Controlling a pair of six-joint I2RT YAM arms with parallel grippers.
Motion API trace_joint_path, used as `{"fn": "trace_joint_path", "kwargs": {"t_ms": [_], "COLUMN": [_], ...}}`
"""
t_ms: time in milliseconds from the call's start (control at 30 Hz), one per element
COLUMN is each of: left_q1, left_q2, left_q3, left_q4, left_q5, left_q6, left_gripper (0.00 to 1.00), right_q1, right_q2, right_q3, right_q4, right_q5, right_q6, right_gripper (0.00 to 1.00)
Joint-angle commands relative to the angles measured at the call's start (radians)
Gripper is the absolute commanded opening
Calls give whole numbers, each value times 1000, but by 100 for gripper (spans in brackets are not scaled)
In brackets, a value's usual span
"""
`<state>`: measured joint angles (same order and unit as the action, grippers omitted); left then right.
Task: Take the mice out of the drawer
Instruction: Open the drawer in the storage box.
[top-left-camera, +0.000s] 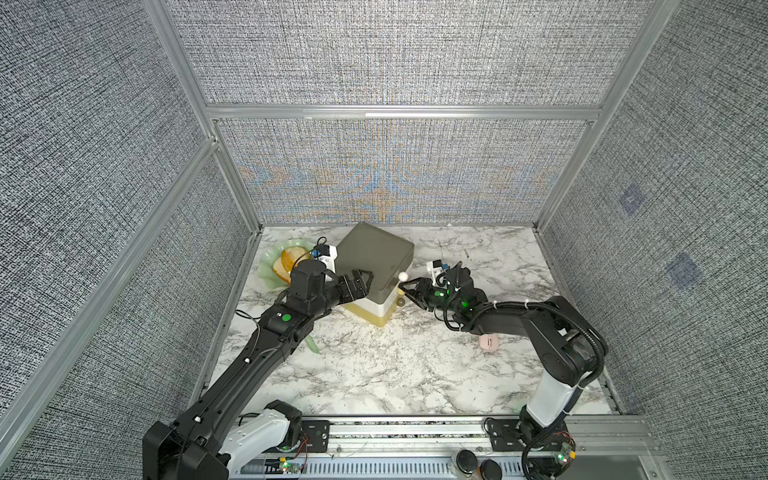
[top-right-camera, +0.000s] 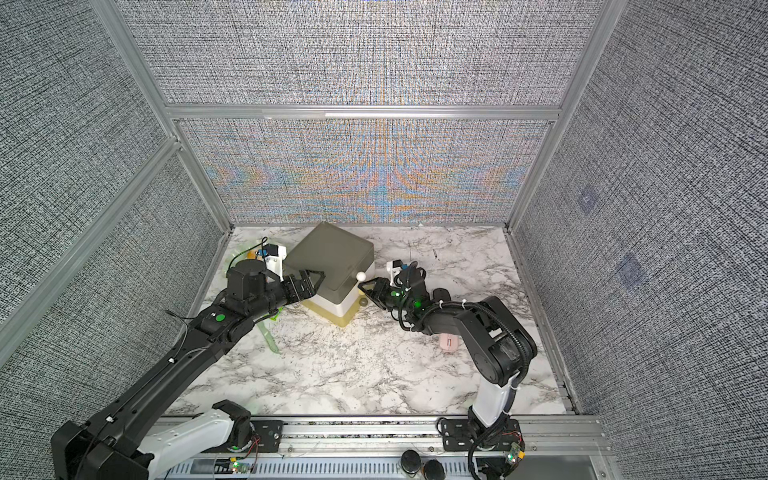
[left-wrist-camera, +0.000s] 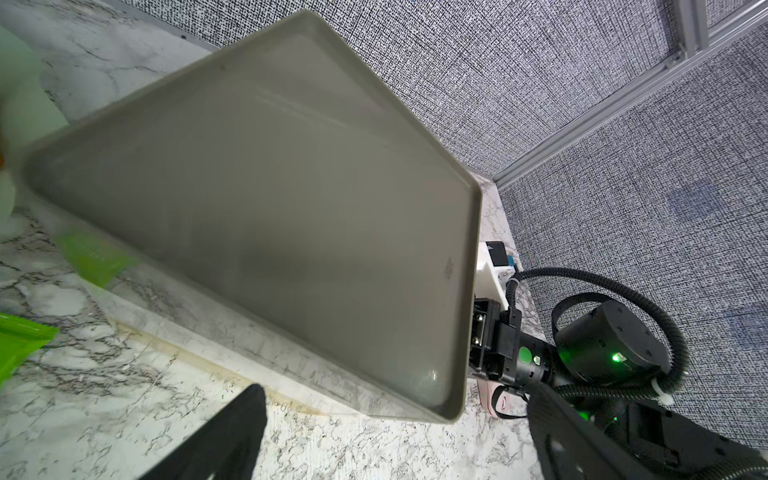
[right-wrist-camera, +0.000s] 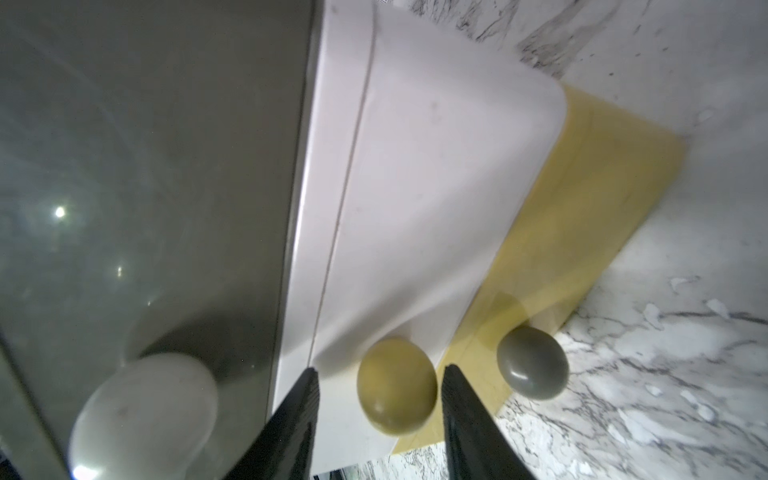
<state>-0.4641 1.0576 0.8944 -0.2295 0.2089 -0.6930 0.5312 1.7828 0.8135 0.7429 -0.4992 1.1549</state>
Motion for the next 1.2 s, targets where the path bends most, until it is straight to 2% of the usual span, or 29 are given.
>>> {"fn": "trace_joint_path", "kwargs": {"t_ms": [0, 200, 567, 1167], "left_q1": [-1, -1, -1, 0], "left_q2": [5, 25, 69, 72], "left_q3": [-6, -17, -21, -35], "left_q4": [38, 72, 82, 66], "left_q5": [-21, -19, -68, -150], "left_q6": [-12, -27, -25, -7], "left_gripper": [100, 99, 99, 99], "right_q1": [3, 3, 3, -36], "right_q2": [9, 43, 35, -123], "right_q3": [17, 27, 8, -155], "right_q4": [56, 75, 57, 1], "right_q5": [0, -15, -20, 3], "right_q6": [28, 56, 52, 7], "right_gripper": [44, 39, 22, 19]}}
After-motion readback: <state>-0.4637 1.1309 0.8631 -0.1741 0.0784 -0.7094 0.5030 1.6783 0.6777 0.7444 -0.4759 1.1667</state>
